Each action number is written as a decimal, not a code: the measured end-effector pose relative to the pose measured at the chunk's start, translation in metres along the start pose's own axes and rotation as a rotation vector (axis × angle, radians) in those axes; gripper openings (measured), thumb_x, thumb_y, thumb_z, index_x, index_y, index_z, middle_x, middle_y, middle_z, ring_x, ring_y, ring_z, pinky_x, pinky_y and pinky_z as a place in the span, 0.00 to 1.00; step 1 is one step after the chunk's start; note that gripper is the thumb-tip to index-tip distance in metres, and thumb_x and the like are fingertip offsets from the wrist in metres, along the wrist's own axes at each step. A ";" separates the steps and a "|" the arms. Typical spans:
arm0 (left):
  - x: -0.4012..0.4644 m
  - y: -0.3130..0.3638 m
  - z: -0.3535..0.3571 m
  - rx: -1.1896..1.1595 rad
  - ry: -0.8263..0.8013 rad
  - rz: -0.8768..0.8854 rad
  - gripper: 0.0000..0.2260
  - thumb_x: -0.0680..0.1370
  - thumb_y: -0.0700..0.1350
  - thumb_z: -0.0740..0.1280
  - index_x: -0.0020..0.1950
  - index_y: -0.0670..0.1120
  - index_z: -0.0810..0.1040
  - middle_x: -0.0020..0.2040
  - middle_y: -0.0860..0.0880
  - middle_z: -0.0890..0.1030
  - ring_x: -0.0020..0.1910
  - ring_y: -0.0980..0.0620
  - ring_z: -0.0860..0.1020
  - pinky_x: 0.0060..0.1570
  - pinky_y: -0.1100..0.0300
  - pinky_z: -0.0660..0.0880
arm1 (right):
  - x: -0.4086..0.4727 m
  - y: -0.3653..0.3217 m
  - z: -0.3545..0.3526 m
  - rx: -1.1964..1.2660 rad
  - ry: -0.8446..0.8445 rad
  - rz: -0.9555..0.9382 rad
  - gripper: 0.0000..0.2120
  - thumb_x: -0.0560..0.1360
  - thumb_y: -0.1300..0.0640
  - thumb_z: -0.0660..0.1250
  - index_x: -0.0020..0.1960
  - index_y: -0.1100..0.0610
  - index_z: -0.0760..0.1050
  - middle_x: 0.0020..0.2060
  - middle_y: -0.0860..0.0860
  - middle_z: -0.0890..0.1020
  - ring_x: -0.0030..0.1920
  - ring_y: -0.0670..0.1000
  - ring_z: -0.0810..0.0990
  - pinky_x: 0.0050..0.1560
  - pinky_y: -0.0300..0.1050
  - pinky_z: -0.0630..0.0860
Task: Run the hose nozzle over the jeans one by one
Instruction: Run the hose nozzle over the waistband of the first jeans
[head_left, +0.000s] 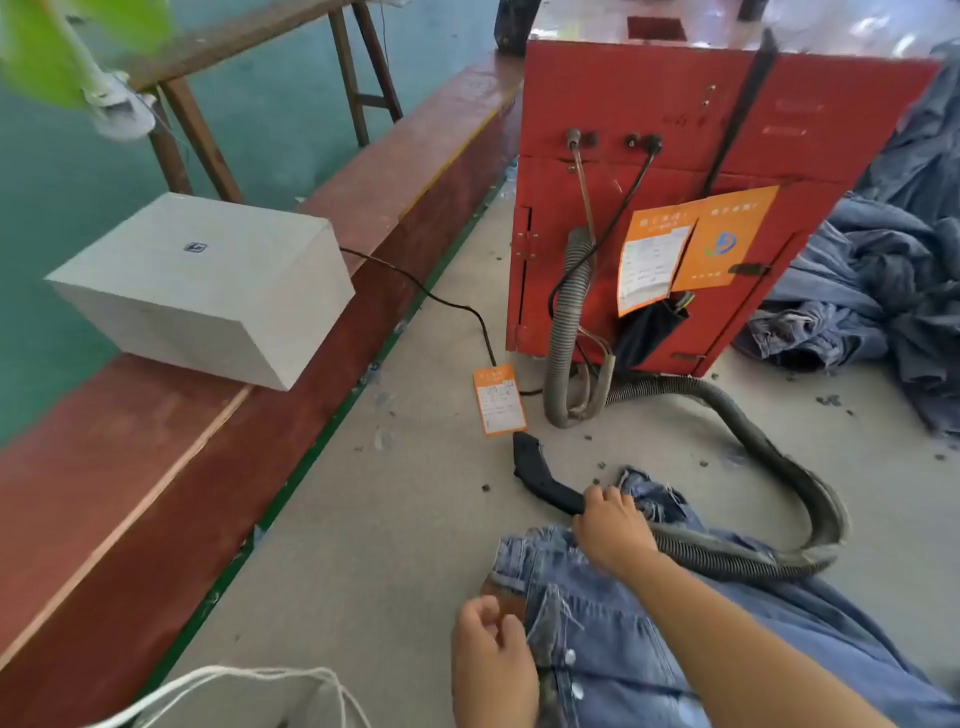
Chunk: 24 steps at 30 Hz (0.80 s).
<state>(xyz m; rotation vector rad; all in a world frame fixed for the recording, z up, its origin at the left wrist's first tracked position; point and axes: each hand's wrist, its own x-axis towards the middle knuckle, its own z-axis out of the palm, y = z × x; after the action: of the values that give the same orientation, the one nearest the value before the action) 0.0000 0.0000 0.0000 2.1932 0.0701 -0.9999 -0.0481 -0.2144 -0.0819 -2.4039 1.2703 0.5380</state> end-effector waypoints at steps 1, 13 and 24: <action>0.017 0.001 0.005 0.045 -0.070 0.013 0.11 0.83 0.44 0.64 0.65 0.45 0.74 0.65 0.46 0.77 0.64 0.48 0.76 0.67 0.56 0.70 | 0.013 -0.002 0.005 0.000 0.006 0.007 0.21 0.85 0.49 0.57 0.73 0.58 0.65 0.71 0.59 0.71 0.72 0.62 0.68 0.69 0.57 0.69; 0.117 -0.010 0.024 0.436 -0.420 0.105 0.21 0.79 0.62 0.68 0.65 0.50 0.83 0.52 0.51 0.82 0.68 0.52 0.77 0.74 0.59 0.64 | 0.092 -0.005 0.033 -0.166 -0.110 -0.031 0.15 0.81 0.60 0.57 0.68 0.56 0.66 0.68 0.57 0.77 0.68 0.60 0.76 0.66 0.57 0.71; -0.004 0.108 -0.030 0.042 -0.564 0.106 0.09 0.84 0.48 0.66 0.51 0.44 0.81 0.51 0.44 0.86 0.51 0.45 0.84 0.52 0.54 0.80 | -0.126 0.061 -0.164 0.003 0.217 -0.272 0.18 0.78 0.39 0.67 0.63 0.43 0.67 0.40 0.42 0.79 0.38 0.49 0.80 0.40 0.47 0.77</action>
<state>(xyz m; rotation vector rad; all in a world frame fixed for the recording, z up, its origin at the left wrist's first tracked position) 0.0515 -0.0605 0.0790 1.8513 -0.3258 -1.5253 -0.1381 -0.2384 0.1124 -2.6317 0.9963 0.2018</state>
